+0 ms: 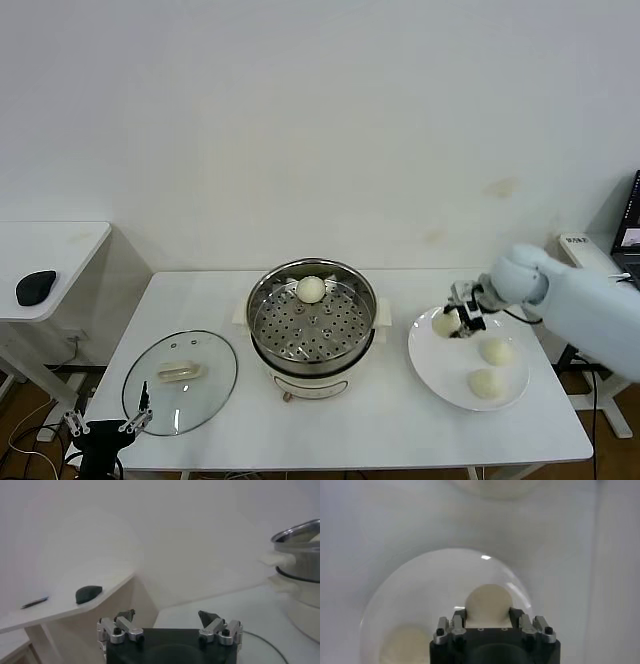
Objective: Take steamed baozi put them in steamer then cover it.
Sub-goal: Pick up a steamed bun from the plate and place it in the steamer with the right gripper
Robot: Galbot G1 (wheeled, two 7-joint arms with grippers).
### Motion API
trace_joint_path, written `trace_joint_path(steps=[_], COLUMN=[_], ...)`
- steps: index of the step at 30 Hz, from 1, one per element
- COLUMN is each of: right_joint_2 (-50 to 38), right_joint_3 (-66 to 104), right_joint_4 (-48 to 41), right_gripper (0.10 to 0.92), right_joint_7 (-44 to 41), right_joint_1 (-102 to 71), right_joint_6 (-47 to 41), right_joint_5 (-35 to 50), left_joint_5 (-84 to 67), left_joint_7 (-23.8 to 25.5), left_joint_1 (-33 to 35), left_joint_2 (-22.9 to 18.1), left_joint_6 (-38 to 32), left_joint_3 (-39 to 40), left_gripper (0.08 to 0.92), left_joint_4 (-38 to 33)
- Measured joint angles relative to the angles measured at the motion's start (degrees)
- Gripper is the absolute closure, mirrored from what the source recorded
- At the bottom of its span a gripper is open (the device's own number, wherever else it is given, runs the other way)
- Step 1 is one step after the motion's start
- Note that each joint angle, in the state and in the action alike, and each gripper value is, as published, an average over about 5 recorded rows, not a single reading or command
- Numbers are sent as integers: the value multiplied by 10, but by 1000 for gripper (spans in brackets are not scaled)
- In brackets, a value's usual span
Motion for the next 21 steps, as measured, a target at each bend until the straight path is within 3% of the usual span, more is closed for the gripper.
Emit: trace_joint_path(steps=[10,21], right_joint_2=[87,235], right_joint_3=[-87,-121], right_joint_4=[38,14], right_gripper=[466,465], right_joint_7=[35,112], right_joint_1=[144,153], right_joint_6=[-80,-181], right_joint_5=[134,250], left_joint_5=[-3,-1], left_joint_7=[0,2], left_joint_1=[-1,0], left_joint_2=[5,4], left_joint_6=[-1,-2], left_joint_3=[0,-6], left_gripper=[177,177], left_joint_4=[-3,-10])
